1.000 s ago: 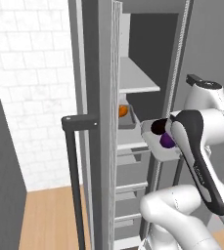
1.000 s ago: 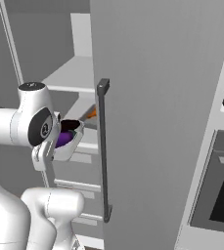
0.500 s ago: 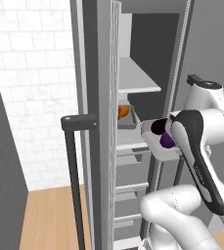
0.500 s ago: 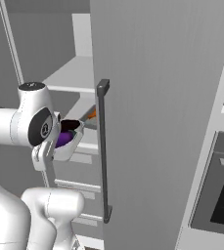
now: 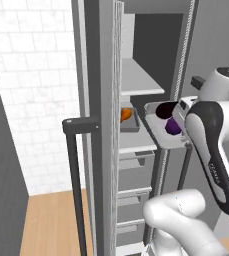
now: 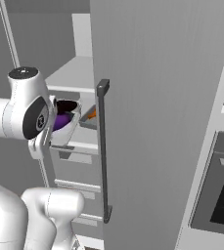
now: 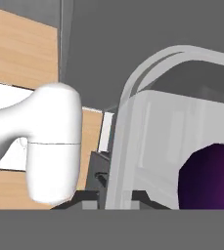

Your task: Take the meat container that has the chicken drumstick and place it on the second highest rack of the freezer. Then take the vegetable container that has the eggplant and avocado and place it on the highest rack of the freezer.

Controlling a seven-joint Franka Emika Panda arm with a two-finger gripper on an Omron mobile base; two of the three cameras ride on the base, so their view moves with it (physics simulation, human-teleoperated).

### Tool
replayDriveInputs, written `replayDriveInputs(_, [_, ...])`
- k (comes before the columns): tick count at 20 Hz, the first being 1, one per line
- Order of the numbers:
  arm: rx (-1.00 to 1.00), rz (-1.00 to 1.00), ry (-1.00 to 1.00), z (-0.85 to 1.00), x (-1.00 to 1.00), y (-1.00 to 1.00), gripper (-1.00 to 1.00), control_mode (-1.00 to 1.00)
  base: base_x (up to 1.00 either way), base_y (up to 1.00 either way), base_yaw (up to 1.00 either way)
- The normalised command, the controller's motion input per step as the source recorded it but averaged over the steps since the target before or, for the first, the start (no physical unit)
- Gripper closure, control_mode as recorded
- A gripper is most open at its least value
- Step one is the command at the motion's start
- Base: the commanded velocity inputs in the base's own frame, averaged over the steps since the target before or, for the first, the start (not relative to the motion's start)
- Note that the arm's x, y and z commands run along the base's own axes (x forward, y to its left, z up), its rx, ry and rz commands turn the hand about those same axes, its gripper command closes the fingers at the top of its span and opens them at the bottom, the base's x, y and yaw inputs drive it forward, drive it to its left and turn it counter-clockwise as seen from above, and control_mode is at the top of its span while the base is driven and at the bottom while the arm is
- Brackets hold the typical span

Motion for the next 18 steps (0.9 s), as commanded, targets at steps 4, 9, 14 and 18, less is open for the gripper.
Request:
replayDriveInputs(4, [0.06,0.0,-0.13,0.45,0.53,0.0,1.0,-1.0,0.0,0.0,0.0])
replayDriveInputs(9, [0.01,0.0,-0.15,0.33,0.48,0.01,1.0,-1.0,0.0,0.0,0.0])
replayDriveInputs(14, [0.0,0.0,-0.07,0.15,0.64,0.08,1.0,-1.0,0.0,0.0,0.0])
replayDriveInputs(18, [0.0,0.0,0.0,0.0,0.92,0.31,1.0,-1.0,0.0,0.0,0.0])
